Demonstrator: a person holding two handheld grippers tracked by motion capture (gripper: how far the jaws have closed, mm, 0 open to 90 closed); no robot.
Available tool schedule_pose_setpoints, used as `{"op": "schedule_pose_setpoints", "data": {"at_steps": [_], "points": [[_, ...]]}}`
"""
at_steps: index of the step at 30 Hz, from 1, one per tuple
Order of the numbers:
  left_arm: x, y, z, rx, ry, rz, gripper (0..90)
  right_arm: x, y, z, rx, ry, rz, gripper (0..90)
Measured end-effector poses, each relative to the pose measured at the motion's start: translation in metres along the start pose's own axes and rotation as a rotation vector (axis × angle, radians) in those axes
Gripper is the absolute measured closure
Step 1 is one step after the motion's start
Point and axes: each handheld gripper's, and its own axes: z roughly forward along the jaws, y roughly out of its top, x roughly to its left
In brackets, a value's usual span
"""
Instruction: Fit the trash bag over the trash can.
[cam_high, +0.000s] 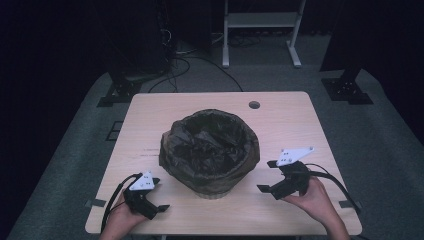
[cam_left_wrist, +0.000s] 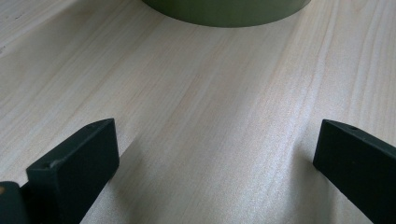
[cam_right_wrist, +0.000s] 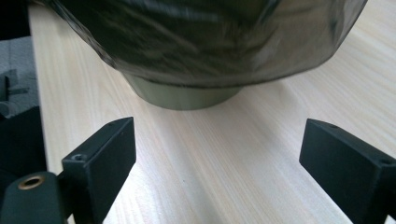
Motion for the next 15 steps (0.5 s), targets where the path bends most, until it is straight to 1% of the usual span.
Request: {"op": "schedule_pose_setpoints", "data": {"at_steps": [4,5,7,8,11,15], "points": [[0.0,0.0,0.0,0.0,-0.001,0.001,0.0,0.002,-0.006,0.009,0.016,-0.026,-0.008,9.2],[0.0,0.0,0.0,0.0,-0.002,0.001,0.0,0.003,-0.008,0.012,0.029,-0.033,-0.01,9.3],[0.0,0.0,0.0,0.0,-0.002,0.001,0.0,0.003,-0.009,0.019,0.046,-0.028,-0.02,9.2],[0.0,0.0,0.0,0.0,-0.002,0.002,0.0,0.004,-0.01,0.021,0.05,-0.028,-0.016,9.2],[0.0,0.0,0.0,0.0,-0.003,0.003,0.0,0.006,-0.014,0.032,0.072,-0.041,-0.017,9.2],[0.0,0.0,0.0,-0.001,-0.004,0.003,0.0,0.008,-0.018,0.04,0.082,-0.057,-0.021,9.3]]}}
